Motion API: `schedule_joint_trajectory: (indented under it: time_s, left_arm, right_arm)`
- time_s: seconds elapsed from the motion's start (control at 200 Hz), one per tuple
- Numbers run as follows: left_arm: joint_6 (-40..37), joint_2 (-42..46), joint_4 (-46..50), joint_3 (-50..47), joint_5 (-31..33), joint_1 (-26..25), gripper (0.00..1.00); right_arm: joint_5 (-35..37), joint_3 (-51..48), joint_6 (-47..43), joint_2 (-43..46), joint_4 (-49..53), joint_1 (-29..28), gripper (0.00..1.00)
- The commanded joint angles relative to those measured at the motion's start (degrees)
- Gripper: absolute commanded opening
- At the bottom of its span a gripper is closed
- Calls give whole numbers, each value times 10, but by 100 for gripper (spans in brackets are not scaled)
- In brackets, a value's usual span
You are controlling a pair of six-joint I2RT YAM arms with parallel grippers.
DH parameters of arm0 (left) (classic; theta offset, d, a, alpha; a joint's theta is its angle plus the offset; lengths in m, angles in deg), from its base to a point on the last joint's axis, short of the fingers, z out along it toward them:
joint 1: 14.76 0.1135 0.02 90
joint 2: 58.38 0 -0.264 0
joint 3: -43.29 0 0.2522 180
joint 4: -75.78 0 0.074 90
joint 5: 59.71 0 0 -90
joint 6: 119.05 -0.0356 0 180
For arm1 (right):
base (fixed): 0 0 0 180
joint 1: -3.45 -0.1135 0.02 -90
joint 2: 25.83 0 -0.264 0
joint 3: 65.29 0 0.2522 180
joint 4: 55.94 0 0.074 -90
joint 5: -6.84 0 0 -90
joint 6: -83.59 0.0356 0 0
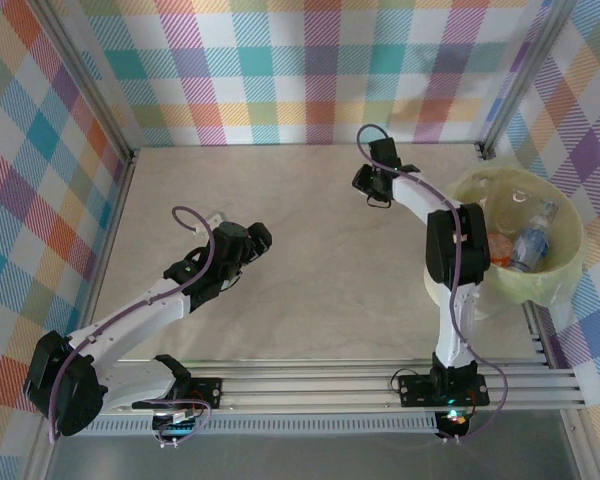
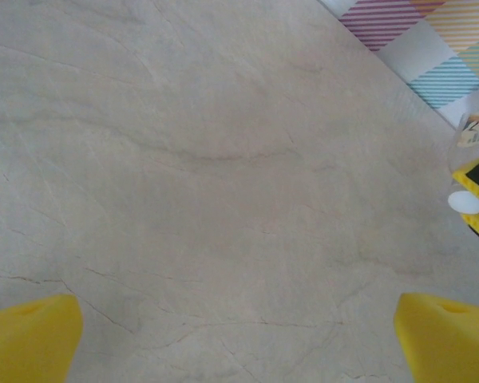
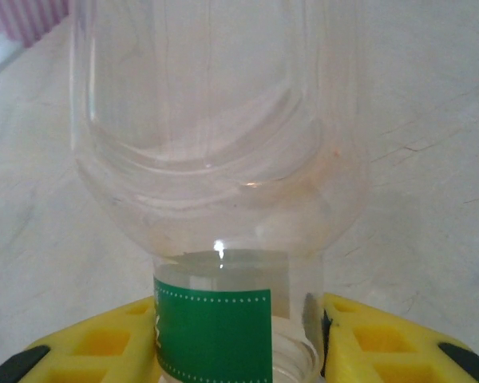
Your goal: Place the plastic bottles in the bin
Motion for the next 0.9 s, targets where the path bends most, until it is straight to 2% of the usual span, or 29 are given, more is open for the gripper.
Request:
schedule_joint_trajectory:
  time_s: [0.0,0.255,0.525,0.895]
  left_arm:
    - [8,7,-16,-8,-13,4,100]
    - [4,10,-34,-6,-49,4,100]
    - [2,-9,-80,2,-119,3,100]
    - [-14,-46,-190,31,-235,-8,100]
  right_arm:
    - [-53,-43,-55,41,-41,-8,29]
    - [-91,-123,-118,131,-63,-43,26]
    - [-121,-248,-145,279,-91,-90,24]
    - [-160,-341,-189,506,-33,-103,22]
